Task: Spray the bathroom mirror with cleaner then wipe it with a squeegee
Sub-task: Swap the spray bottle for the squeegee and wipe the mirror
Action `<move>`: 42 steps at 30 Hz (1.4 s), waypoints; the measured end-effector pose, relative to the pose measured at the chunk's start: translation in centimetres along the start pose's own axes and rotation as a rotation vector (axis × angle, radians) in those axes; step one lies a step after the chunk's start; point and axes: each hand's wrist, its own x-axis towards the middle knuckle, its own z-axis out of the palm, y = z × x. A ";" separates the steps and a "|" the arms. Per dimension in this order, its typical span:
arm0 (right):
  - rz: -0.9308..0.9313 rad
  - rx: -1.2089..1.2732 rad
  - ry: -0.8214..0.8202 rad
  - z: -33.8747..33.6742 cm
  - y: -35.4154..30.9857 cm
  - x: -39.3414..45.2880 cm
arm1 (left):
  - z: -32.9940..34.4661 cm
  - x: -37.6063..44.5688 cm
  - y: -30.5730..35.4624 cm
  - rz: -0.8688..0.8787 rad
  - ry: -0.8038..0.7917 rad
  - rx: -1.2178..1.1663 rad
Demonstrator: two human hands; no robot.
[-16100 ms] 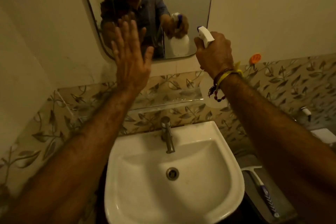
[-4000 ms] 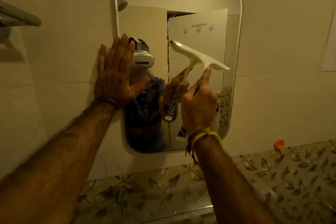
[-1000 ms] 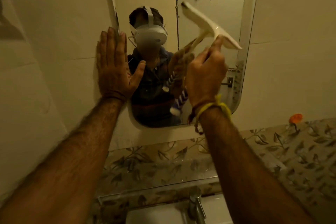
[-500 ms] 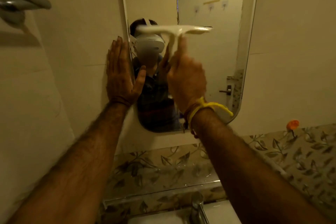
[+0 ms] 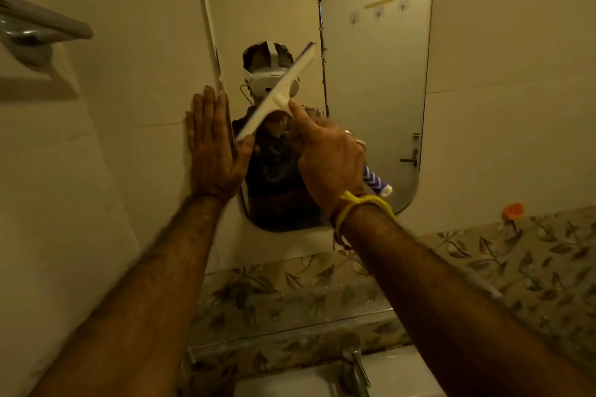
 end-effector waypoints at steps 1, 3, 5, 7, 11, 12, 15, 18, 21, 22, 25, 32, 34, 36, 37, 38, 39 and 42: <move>0.009 -0.009 -0.015 -0.2 1.2 -1.2 | 0.1 -0.2 0.1 -0.009 -0.002 0.000; 0.067 -0.024 0.005 -1.2 3.6 -4.2 | 0.5 -0.5 0.2 -0.022 -0.012 0.005; 0.116 -0.012 0.028 -1.8 5.1 -5.6 | 0.9 -0.8 0.2 -0.039 -0.011 0.045; 0.129 -0.025 0.038 -1.8 5.2 -4.5 | 1.4 -0.8 0.7 -0.070 -0.003 0.071; 0.141 -0.093 0.038 -1.3 5.4 -0.9 | 2.3 -0.6 2.6 -0.146 0.024 0.106; 0.148 -0.092 0.033 -1.3 5.9 -1.1 | 2.4 -0.6 2.9 -0.154 0.021 0.104; 0.173 -0.081 -0.009 -1.8 8.1 -4.8 | 2.0 -1.2 2.4 -0.129 -0.017 0.088; 0.237 0.003 0.003 -2.5 9.6 -6.3 | 1.4 -1.8 2.0 -0.093 -0.066 0.069; 0.335 0.055 0.184 -2.9 9.5 -0.9 | 1.0 -1.8 2.4 -0.109 -0.087 0.059; 0.377 0.048 0.233 -3.2 9.4 1.3 | 1.0 -1.8 2.5 -0.115 -0.091 0.062; 0.442 0.053 0.308 -3.4 8.8 3.5 | 0.8 -1.8 2.9 -0.124 -0.112 0.066; 0.361 0.198 0.090 0.5 5.4 -7.4 | 0.1 -2.6 2.1 -0.062 -0.206 0.147; 0.403 0.215 0.144 0.2 5.5 -4.5 | -0.2 -2.7 1.6 -0.043 -0.242 0.140; 0.476 0.224 0.229 -0.3 5.6 -1.4 | -0.4 -2.8 1.4 -0.042 -0.265 0.113; 0.496 0.218 0.256 -0.3 5.6 -0.8 | -0.6 -2.8 1.3 -0.044 -0.268 0.097; 0.506 0.209 0.258 -0.2 5.2 -1.1 | -0.7 -2.8 1.4 -0.047 -0.268 0.078; 0.501 0.208 0.231 0.2 4.4 -2.1 | -0.8 -2.8 1.4 -0.051 -0.265 0.055; 0.395 0.192 -0.007 0.8 1.9 -7.5 | -1.1 -2.7 1.5 -0.071 -0.281 -0.019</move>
